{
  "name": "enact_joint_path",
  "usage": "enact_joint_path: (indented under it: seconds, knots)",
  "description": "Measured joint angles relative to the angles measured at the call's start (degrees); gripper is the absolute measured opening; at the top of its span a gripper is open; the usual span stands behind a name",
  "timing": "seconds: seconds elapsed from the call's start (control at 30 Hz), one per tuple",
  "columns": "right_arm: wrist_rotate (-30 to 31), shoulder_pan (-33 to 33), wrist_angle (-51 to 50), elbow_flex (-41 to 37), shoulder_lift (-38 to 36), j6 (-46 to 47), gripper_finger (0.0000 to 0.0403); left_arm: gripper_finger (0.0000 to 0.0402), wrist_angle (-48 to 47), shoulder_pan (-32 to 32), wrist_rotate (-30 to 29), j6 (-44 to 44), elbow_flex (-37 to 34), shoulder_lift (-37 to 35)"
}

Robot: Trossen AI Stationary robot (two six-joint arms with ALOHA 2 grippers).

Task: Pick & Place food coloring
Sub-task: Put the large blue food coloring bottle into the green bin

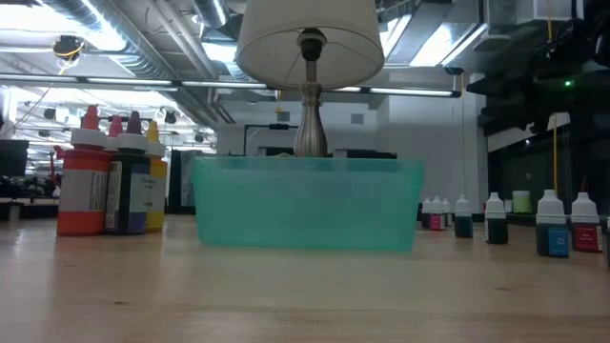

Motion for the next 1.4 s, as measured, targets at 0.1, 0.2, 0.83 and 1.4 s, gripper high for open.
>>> enact_joint_path:
  seconds: [0.1,0.2,0.83,1.4]
  knots:
    - [0.00,0.00,0.00,0.00,0.01,0.01,0.0399,0.0342,-0.32,0.00,0.33,-0.39,0.00,0.00]
    - [0.00,-0.01,0.00,0.00,0.01,0.01,0.0399,0.0342,-0.33,0.00,1.06,-0.39,0.00,0.00]
    - [0.00,-0.01,0.00,0.00,0.01,-0.01,0.0399,0.0342,-9.43,5.25,4.70,-4.17,0.04,6.42]
    - [0.00,0.01,0.00,0.00,0.01,0.01,0.0399,0.0342,-11.42,7.67,5.69,-17.82,-0.46,14.99]
